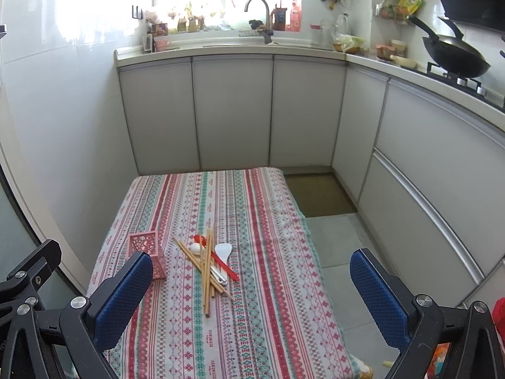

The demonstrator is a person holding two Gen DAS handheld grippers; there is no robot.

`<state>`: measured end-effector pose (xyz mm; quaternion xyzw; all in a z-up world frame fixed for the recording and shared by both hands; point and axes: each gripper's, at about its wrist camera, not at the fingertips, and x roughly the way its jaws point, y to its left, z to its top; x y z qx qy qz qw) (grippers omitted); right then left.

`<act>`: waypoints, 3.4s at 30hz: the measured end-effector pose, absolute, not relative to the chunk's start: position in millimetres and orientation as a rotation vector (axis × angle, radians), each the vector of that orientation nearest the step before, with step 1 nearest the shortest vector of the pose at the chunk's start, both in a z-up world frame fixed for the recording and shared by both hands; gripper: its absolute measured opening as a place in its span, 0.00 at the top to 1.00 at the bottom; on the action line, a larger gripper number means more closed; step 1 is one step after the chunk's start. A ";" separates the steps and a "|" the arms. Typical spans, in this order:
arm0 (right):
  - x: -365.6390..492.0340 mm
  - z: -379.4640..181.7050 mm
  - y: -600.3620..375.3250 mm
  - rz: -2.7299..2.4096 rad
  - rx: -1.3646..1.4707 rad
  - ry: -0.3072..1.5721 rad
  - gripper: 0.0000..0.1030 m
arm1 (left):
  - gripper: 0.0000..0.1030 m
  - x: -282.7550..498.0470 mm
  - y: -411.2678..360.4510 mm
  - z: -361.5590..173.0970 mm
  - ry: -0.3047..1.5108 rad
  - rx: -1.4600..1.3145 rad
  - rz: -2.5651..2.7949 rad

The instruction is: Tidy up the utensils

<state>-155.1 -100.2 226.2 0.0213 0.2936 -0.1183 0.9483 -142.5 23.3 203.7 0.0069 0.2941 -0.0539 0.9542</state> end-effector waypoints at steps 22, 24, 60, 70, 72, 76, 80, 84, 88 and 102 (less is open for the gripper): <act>-153.6 227.1 -101.0 -0.241 0.050 0.593 0.00 | 0.00 -141.5 20.1 205.3 0.597 0.020 -0.108; -154.0 226.9 -101.2 -0.241 0.050 0.593 0.00 | 0.00 -140.9 20.5 204.6 0.600 0.019 -0.109; 63.2 11.4 -195.1 -0.026 0.259 0.988 0.01 | 0.05 43.1 -0.7 11.8 1.133 -0.167 -0.262; 139.4 -26.9 -212.9 0.006 0.299 1.080 0.25 | 0.40 109.5 -31.8 -43.1 1.285 -0.331 -0.341; 147.3 -42.4 -212.0 0.035 0.332 1.113 0.36 | 0.45 119.2 -39.1 -48.8 1.285 -0.343 -0.341; 156.9 -67.2 -211.6 0.068 0.387 1.170 0.58 | 0.57 137.0 -50.3 -56.1 1.275 -0.357 -0.329; 164.5 -75.3 -210.1 0.074 0.388 1.179 0.60 | 0.65 152.9 -55.0 -68.4 1.279 -0.369 -0.304; 172.3 -77.9 -210.6 0.085 0.394 1.175 0.60 | 0.79 169.3 -57.2 -83.5 1.298 -0.385 -0.292; 182.0 -86.4 -207.2 0.100 0.388 1.193 0.64 | 0.79 179.0 -58.5 -94.2 1.303 -0.400 -0.295; 202.5 -113.7 -194.5 0.137 0.377 1.239 0.68 | 0.98 187.0 -69.1 -104.3 1.291 -0.309 -0.320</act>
